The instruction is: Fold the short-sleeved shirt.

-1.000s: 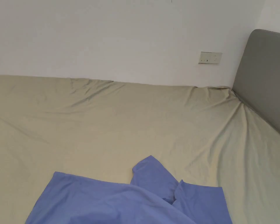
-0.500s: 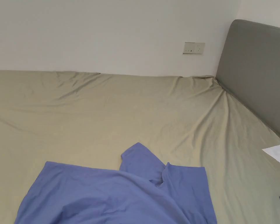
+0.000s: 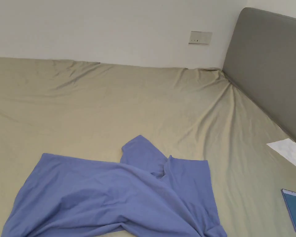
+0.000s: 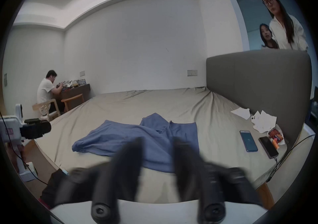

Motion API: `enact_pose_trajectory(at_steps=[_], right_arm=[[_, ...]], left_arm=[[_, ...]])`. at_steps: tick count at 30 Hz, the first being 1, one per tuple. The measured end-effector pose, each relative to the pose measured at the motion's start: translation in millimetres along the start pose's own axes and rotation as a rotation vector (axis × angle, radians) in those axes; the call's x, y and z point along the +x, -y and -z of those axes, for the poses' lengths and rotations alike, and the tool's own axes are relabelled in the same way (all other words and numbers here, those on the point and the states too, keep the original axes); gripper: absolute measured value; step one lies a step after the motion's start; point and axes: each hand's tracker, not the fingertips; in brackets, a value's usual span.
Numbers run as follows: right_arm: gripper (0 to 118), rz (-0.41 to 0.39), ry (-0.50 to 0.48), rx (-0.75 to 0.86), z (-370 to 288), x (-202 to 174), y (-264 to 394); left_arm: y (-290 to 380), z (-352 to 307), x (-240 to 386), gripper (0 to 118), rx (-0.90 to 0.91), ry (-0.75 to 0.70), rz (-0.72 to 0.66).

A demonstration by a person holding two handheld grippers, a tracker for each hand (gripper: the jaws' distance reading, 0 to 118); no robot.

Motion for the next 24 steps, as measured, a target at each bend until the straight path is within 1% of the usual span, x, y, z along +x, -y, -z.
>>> enact_pose_trajectory(at_steps=[1,2,3,4,5,6,7,10,12,15,18,19,20,21,22,23,24], right_arm=[[1,0.011,-0.012,0.003,-1,0,0],[0,0.015,-0.029,0.002,1,0,-2],[0,0.005,-0.022,0.006,5,-2,-3],[0,-0.021,0.027,0.01,5,-4,-5],[0,-0.031,0.025,0.006,7,-4,-7],[0,-0.044,0.011,0.001,9,-2,-9],[0,-0.054,0.026,0.001,9,-1,-7],[0,-0.024,0.016,-0.002,10,5,-12],[0,-0.056,0.037,0.001,8,5,-11],[0,-0.052,0.038,-0.002,9,11,-14],[0,-0.03,0.039,-0.021,26,27,-20],[0,-0.022,0.041,-0.059,41,38,-24],[0,-0.029,0.056,-0.112,61,50,-27],[4,-0.017,0.085,-0.093,78,62,-28],[13,0.019,0.106,-0.093,103,80,-29],[30,0.077,0.107,-0.199,131,100,-32],[56,0.158,0.088,-0.274,159,119,-33]], left_arm=[[0,-1,2,0,0.006,-0.004,0.0],[-1,2,3,0,0.004,0.014,0.012],[-1,5,5,0,0.009,-0.011,0.029],[-2,6,4,0,0.016,-0.032,0.032],[-5,7,2,0,0.009,-0.01,0.025],[-9,9,0,0,0.012,-0.018,0.022],[-10,10,-2,0,0.026,-0.034,0.017],[-14,10,-7,0,0.031,-0.028,0.007],[-17,10,-8,0,0.031,-0.033,0.012],[-17,11,-10,0,0.03,-0.025,0.015],[-17,12,-10,0,0.013,-0.02,0.008],[-17,12,-10,0,0.011,-0.018,-0.001],[-17,12,-10,0,0.007,-0.014,-0.005],[-16,13,-10,0,0.004,-0.013,-0.005],[-16,13,-9,0,0.003,-0.015,-0.002],[-16,14,-9,0,-0.003,-0.012,-0.003],[-16,14,-9,0,-0.009,-0.01,-0.008]])
